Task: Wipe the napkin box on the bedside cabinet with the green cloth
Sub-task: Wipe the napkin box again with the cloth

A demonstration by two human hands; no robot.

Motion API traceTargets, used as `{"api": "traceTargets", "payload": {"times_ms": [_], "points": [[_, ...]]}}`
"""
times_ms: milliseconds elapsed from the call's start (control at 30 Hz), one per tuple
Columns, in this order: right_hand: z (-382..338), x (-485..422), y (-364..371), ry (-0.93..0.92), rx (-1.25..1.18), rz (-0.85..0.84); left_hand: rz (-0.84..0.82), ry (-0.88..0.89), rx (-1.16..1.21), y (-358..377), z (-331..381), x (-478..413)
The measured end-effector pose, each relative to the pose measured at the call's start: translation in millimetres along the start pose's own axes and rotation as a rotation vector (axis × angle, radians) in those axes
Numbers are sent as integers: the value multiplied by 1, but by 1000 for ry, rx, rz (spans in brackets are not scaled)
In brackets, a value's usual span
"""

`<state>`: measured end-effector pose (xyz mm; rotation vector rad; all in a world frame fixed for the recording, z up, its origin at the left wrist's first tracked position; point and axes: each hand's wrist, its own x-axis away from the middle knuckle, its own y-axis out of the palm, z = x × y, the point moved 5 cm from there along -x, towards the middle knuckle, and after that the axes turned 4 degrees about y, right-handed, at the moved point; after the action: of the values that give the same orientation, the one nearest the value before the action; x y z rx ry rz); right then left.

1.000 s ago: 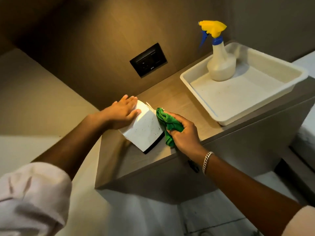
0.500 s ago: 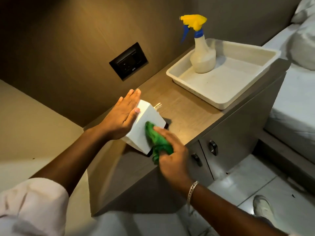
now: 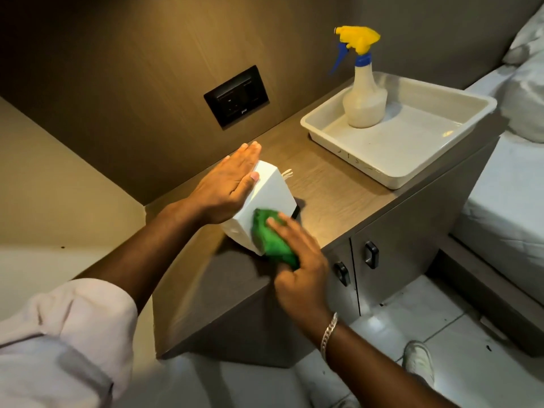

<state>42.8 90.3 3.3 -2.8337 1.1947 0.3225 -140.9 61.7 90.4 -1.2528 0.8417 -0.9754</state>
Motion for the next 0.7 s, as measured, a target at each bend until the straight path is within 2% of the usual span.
{"api": "traceTargets", "payload": {"times_ms": [67,133,200,333,467,567,700], "points": [[6,-19,-8,121,-91,89,-2,-2,-6,1,0,0],[9,-27,0,223,-176,101,0,-7,-5,1,0,0],[7,-15,14,244,-182,89,7,-12,-8,1,0,0],[-4,32,36,119,-108,9,1,-29,-11,3,-1,1],[-18,52,38,26,-73,-263,0,-70,18,-2,4,2],[-28,40,7,-66,-1,-386,-9,-85,30,-7,11,6],[-46,-39,-76,-142,-20,-372,-10,-118,-9,-7,10,8]]}}
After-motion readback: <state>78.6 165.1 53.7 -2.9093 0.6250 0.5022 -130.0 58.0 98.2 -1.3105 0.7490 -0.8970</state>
